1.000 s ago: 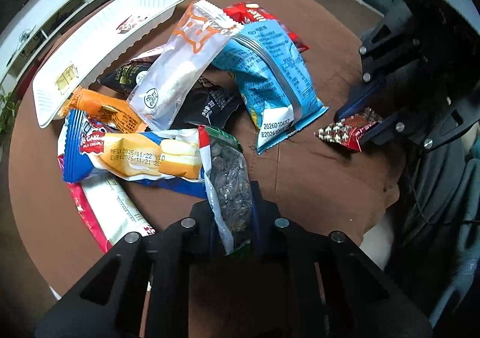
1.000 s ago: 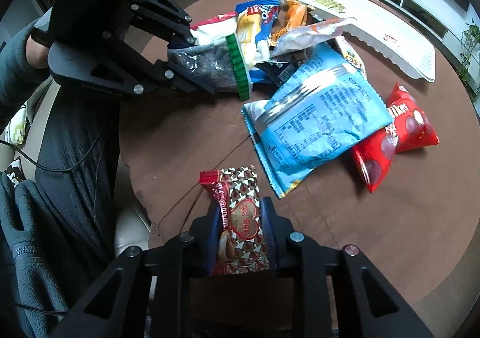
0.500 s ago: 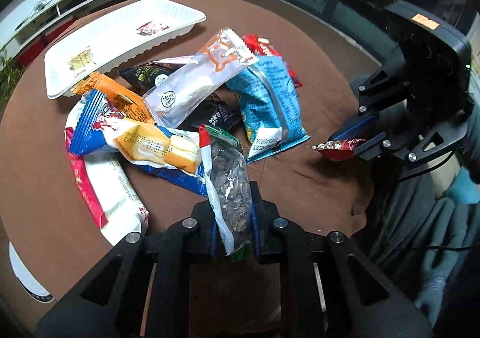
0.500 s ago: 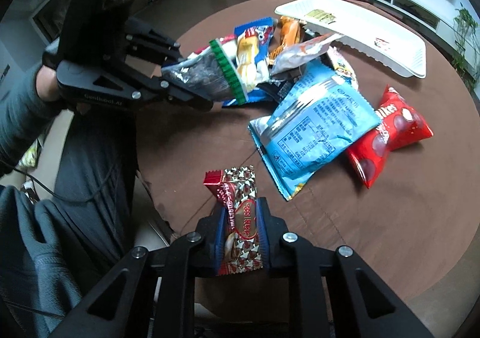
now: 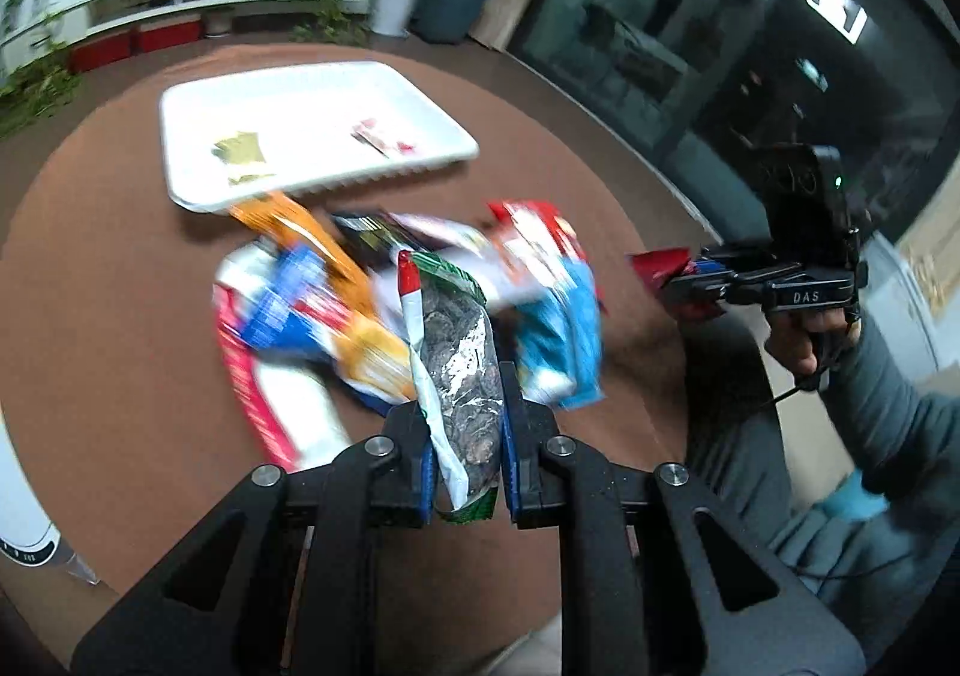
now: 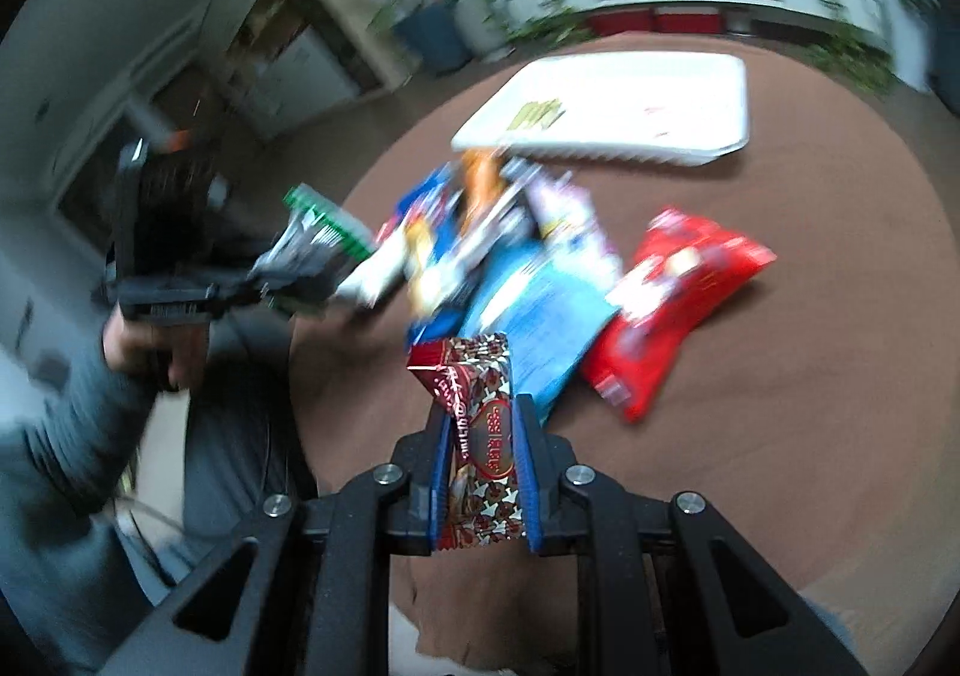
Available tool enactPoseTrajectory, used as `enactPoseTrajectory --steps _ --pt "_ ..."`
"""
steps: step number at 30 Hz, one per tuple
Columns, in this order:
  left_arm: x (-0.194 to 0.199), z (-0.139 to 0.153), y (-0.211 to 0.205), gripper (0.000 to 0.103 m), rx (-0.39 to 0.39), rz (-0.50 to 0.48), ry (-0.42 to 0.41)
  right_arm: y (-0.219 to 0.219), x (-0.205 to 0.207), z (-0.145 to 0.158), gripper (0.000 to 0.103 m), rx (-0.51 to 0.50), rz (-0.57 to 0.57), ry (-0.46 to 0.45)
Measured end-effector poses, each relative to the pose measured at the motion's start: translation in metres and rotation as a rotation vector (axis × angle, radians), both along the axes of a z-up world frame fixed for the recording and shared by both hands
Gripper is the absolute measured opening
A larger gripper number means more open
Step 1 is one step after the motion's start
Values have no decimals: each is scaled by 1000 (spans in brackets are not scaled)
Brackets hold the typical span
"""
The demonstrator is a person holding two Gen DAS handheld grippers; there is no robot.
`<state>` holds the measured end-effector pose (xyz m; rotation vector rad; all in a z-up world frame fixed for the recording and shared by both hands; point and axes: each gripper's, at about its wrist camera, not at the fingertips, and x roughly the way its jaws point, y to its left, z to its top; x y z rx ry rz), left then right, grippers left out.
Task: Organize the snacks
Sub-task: 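Carry both packets over the white tray and open both tools to release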
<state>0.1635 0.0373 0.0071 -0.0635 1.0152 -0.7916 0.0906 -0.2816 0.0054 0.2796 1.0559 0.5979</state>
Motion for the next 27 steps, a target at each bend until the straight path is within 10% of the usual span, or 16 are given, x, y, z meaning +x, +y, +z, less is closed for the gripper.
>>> enactPoseTrajectory --steps 11,27 --pt "105 36 37 15 -20 174 -9 -80 92 34 21 32 -356 -3" --pt "227 0 -25 15 15 166 151 26 258 2 21 50 -268 119"
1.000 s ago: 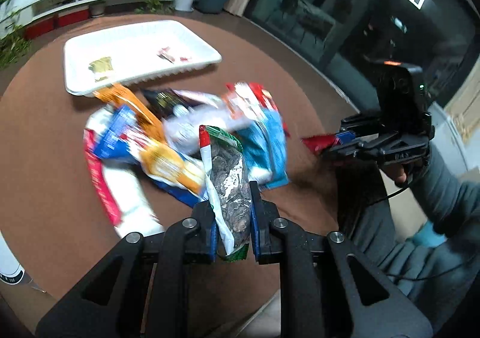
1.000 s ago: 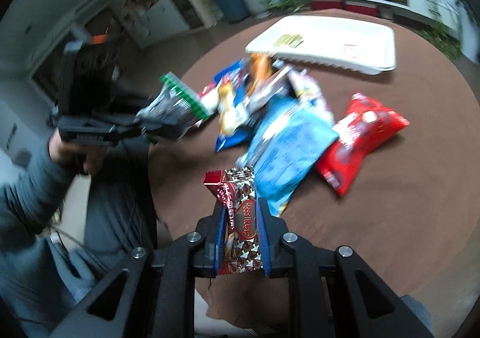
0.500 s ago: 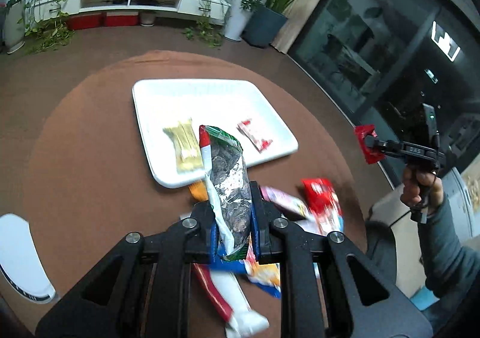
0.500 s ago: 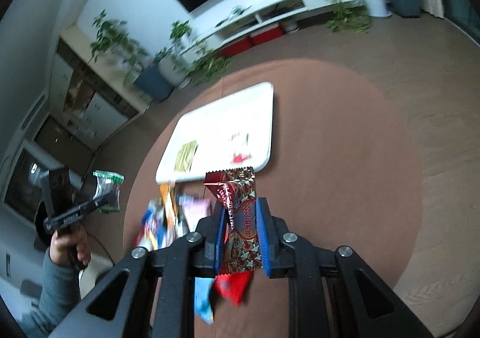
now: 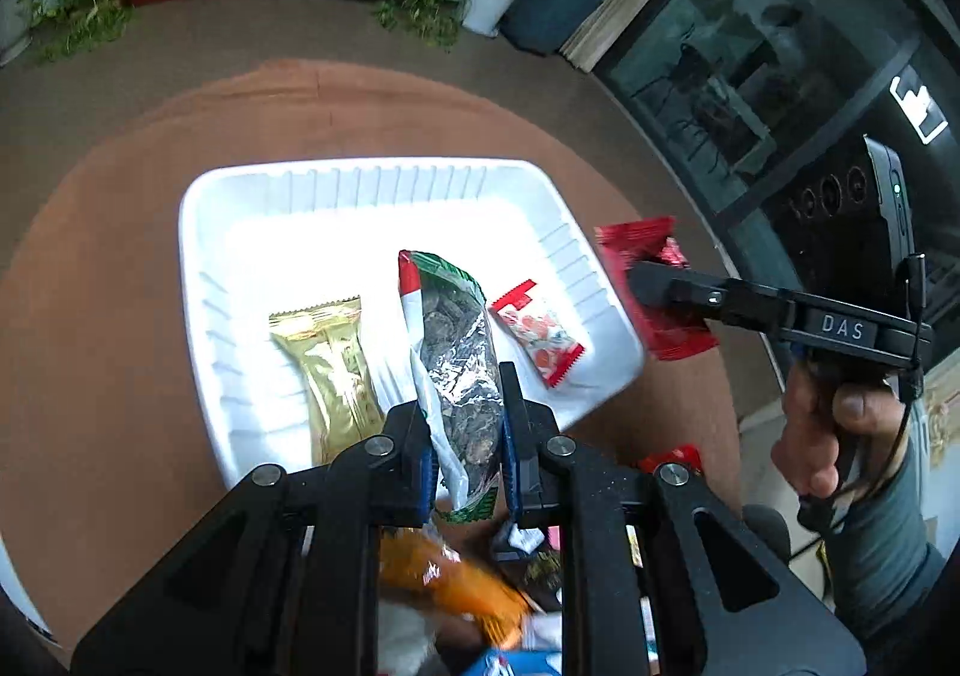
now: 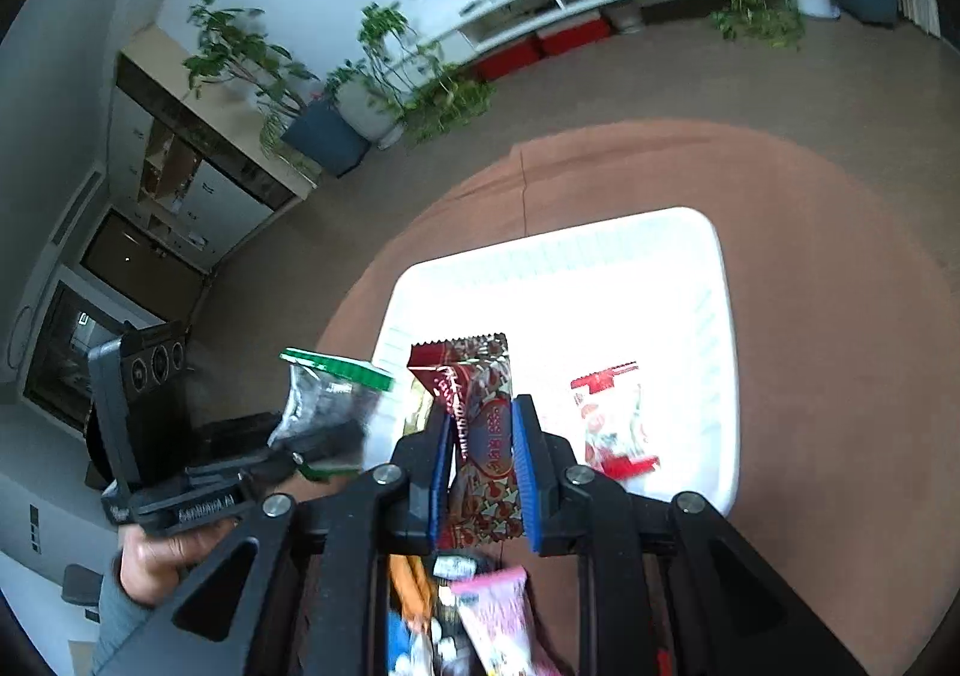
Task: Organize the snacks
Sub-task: 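Carry both packets over the white tray and open both tools to release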
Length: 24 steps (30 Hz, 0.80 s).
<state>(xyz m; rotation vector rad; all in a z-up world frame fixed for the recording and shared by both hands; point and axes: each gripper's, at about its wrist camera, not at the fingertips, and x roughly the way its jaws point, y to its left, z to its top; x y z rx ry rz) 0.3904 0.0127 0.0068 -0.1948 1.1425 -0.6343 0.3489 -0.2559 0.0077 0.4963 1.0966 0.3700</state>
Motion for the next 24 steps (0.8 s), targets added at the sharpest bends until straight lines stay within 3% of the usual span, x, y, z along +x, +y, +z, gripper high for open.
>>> enactPoseTrajectory --steps 11,24 --pt "21 -35 -23 15 33 -9 61 -4 39 -57 21 -92 -51 107" --pt "19 -44 -34 18 63 14 73 7 47 -66 25 -150 -28 114"
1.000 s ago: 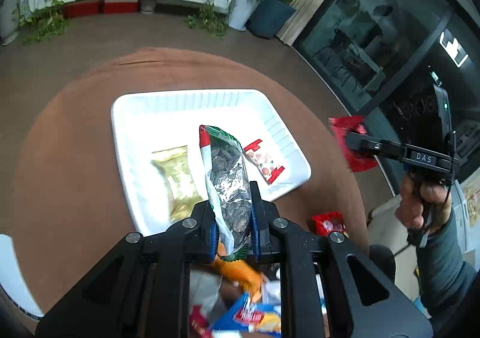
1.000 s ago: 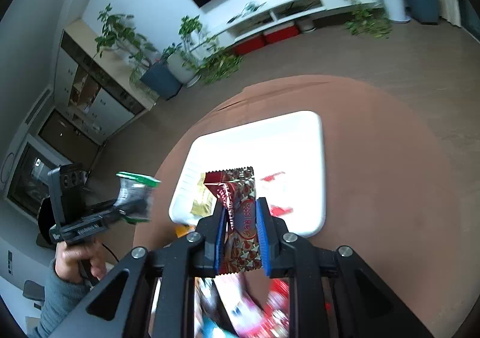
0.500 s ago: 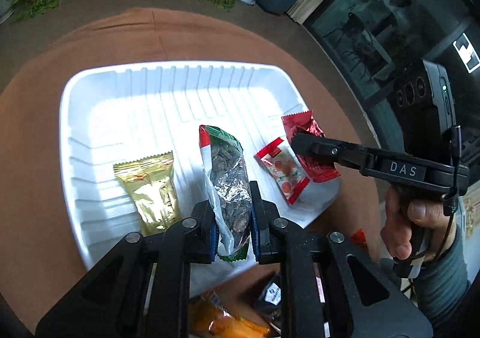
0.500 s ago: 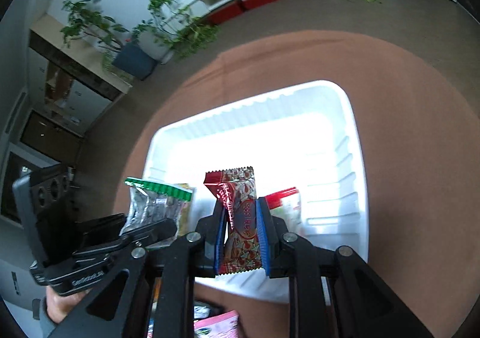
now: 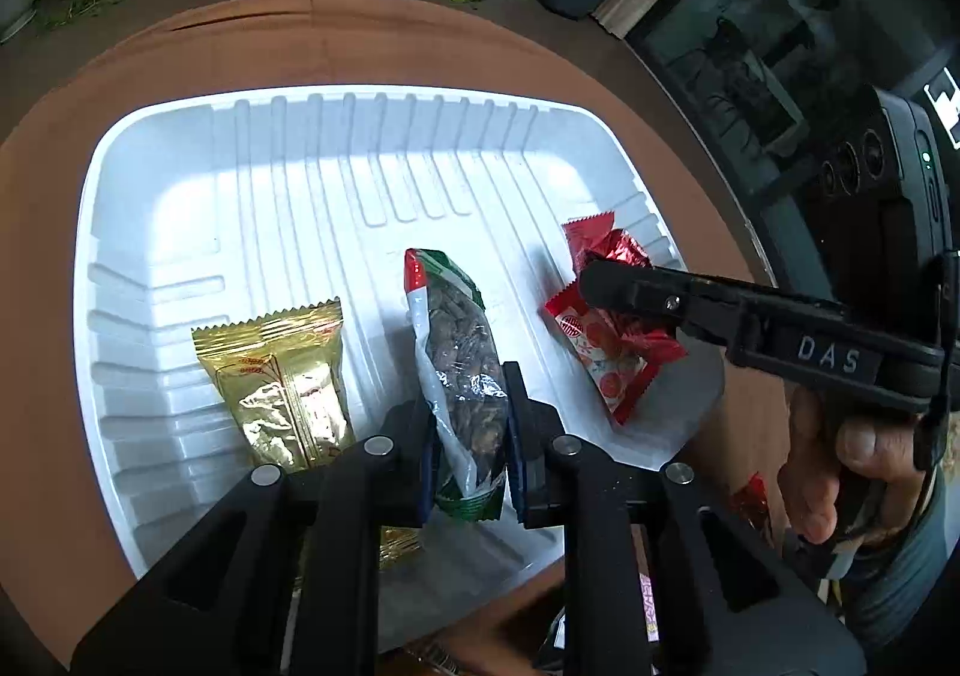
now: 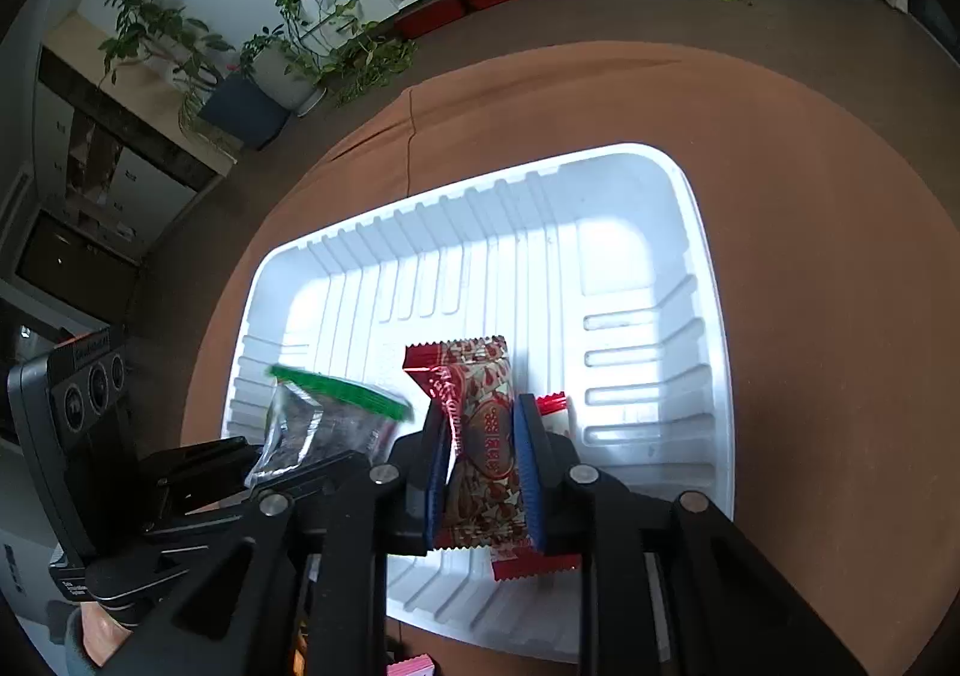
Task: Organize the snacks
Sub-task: 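Carry both packets over the white tray and open both tools to release, then withdraw both tools from the tray back over the snack pile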
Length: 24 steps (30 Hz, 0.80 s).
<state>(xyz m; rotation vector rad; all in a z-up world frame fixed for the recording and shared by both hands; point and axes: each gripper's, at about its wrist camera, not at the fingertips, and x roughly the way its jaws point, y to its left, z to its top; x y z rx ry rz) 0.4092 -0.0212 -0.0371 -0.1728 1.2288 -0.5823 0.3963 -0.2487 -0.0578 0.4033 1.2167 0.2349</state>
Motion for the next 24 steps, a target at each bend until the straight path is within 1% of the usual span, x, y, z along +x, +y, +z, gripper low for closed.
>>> enactPoseTrajectory --steps 4,8,10,12,13,14,15,16,19,20,22,24 --pt "-3 1 -3 20 27 6 1 6 1 -3 31 -21 15 4" --pt "-4 1 -2 21 21 14 -2 7 1 -5 31 -22 14 7" --pt "-6 1 -2 21 35 17 -12 7 2 -4 32 -27 18 7" --pt "-8 5 -2 28 49 25 -23 7 1 -5 34 -32 17 12" --pt "-9 6 0 31 47 29 -28 6 1 -5 37 -34 15 13" --pt "-10 9 2 41 45 32 -34 6 1 -5 39 -35 11 14" --pt "-12 12 3 50 44 38 -43 5 1 -6 43 -34 7 14" --pt "-14 15 4 53 46 41 -51 4 0 -5 46 -33 4 14" --pt "-22 28 7 56 41 45 -72 0 -3 -1 52 -32 -1 11" --pt "-25 32 8 60 38 47 -82 -2 -4 2 53 -35 -3 6" --pt "-32 44 12 67 31 47 -110 -6 -8 11 61 -40 -9 -9" --pt "-42 60 19 77 14 56 -143 -13 -15 25 68 -41 -21 -36"
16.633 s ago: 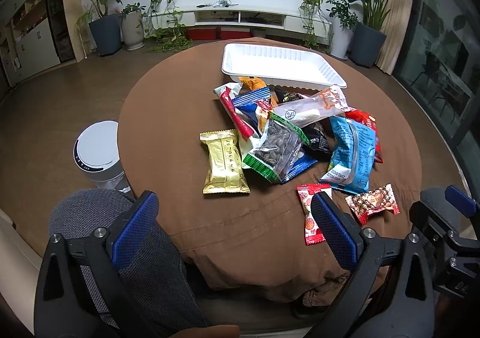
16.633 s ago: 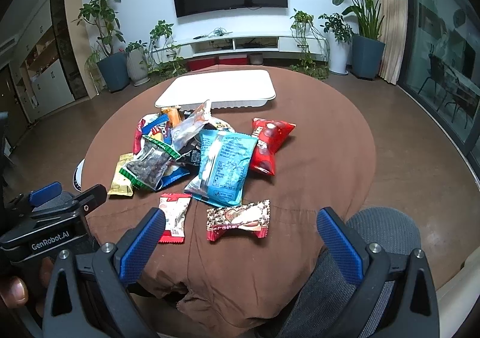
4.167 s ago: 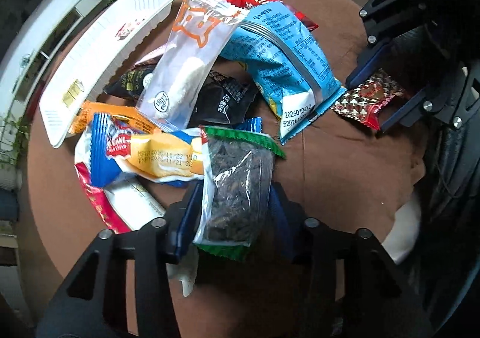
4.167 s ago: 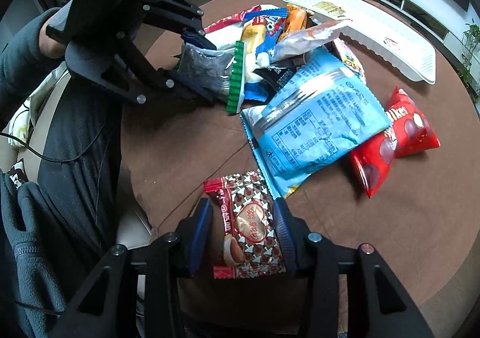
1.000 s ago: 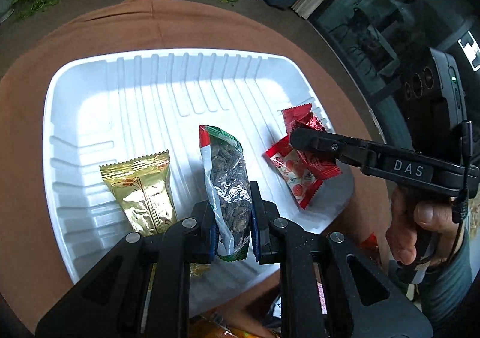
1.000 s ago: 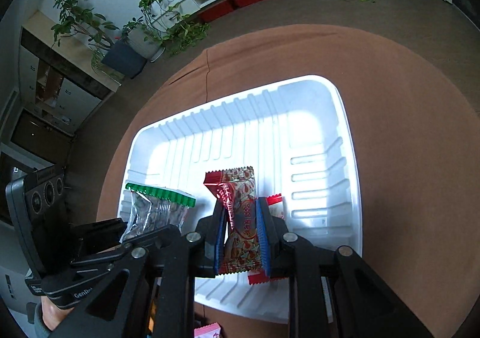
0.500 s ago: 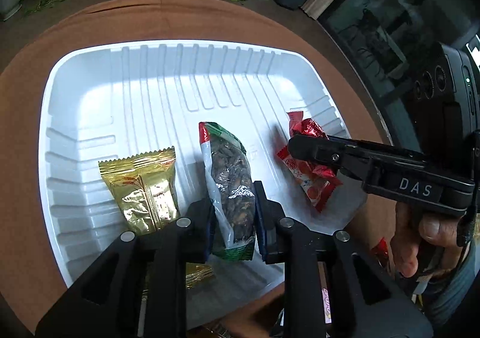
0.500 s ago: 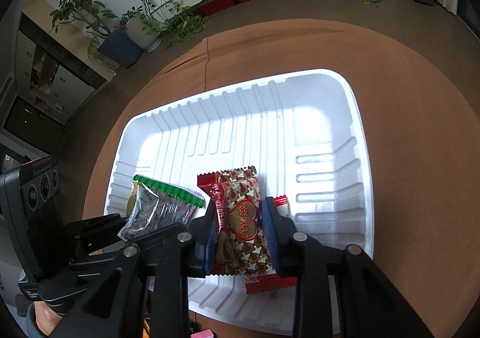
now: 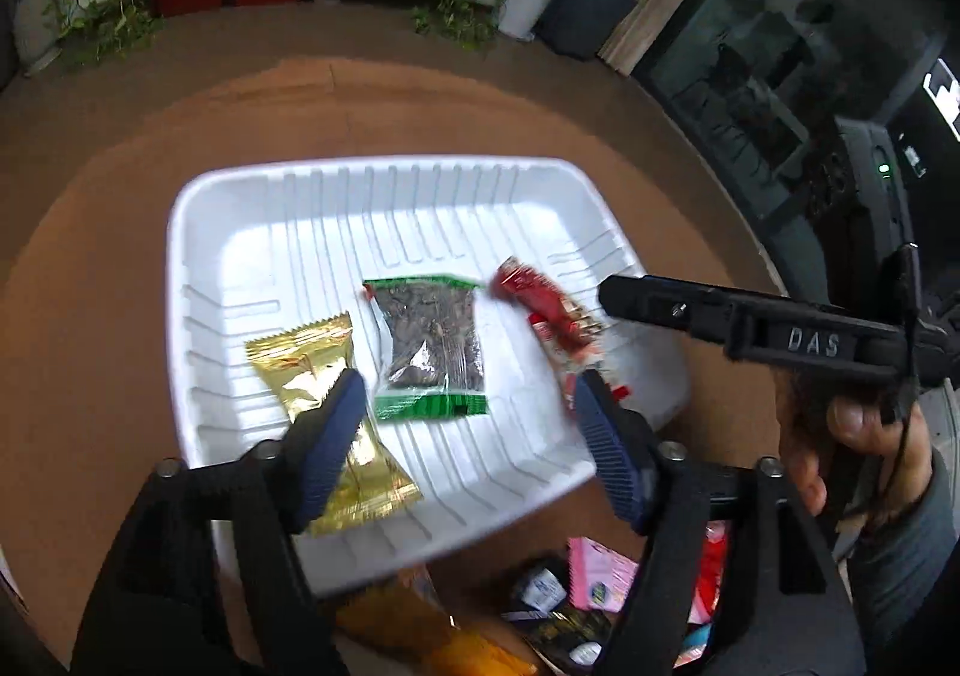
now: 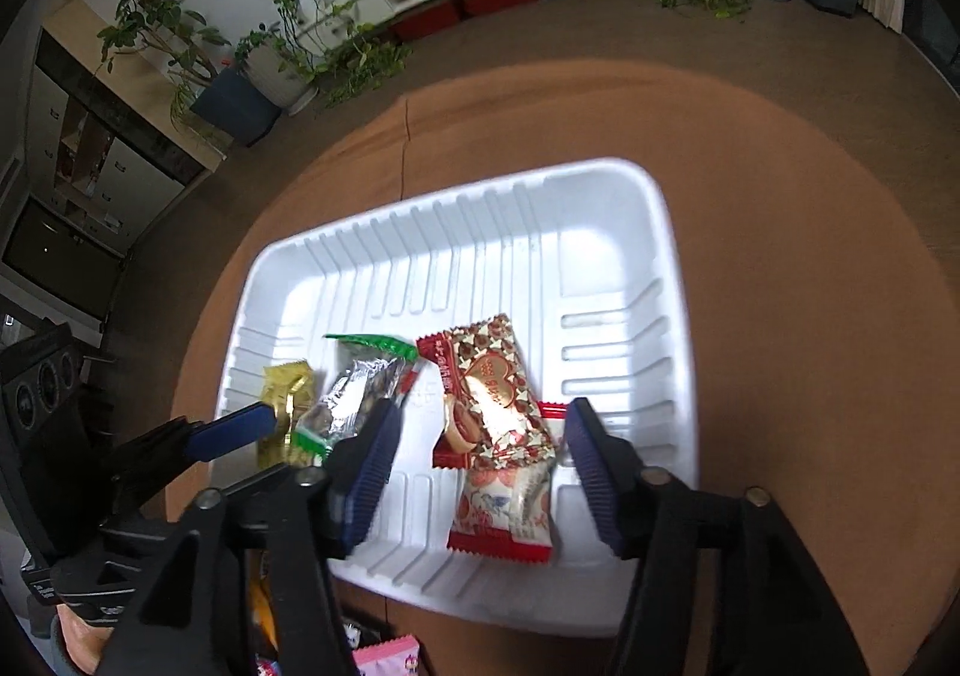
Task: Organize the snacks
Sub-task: 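Withdraw both tools from the tray back over the snack pile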
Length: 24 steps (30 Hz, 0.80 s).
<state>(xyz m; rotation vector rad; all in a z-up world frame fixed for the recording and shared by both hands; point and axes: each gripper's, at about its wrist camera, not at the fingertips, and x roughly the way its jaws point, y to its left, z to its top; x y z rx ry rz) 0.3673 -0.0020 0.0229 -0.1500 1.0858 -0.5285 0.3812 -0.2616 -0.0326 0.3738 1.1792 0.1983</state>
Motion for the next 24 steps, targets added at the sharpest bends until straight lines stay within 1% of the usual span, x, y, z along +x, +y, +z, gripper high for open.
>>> enactPoseTrajectory --steps 1,3,5,6,7,9,10,12,13,15,18,20,22,24 --pt "-4 7 3 79 -8 6 -13 -5 -5 9 70 0 -8 -20" --pt "-22 27 14 92 -31 17 -55 -14 -15 26 72 6 -23 -55" --pt "-41 43 24 96 -43 32 -99 -25 -33 47 76 18 -31 -114" --pt "-53 51 31 100 -53 42 -122 -31 -44 58 81 23 -39 -152" --pt "-64 57 36 102 -62 53 -138 -37 -58 68 85 30 -52 -193" --pt "-84 65 45 103 -79 70 -166 -46 -81 82 89 50 -60 -241" --pt "-102 70 52 103 -94 78 -191 -53 -101 88 90 68 -63 -272" --pt "-124 72 62 103 -89 104 -218 -59 -128 93 93 80 -74 -305" --pt "-141 71 69 103 -68 136 -231 -61 -145 93 94 80 -84 -318" --pt "-161 65 77 103 -45 168 -224 -61 -184 86 95 67 -103 -320" --pt "-195 47 84 103 -7 209 -181 -53 -229 68 95 50 -121 -299" --pt "-216 33 81 103 23 210 -153 -46 -260 53 95 62 -138 -284" --pt "-229 18 77 103 59 208 -121 -36 -286 40 95 78 -140 -263" --pt "-236 4 76 102 96 228 -83 -24 -303 33 94 89 -137 -254"
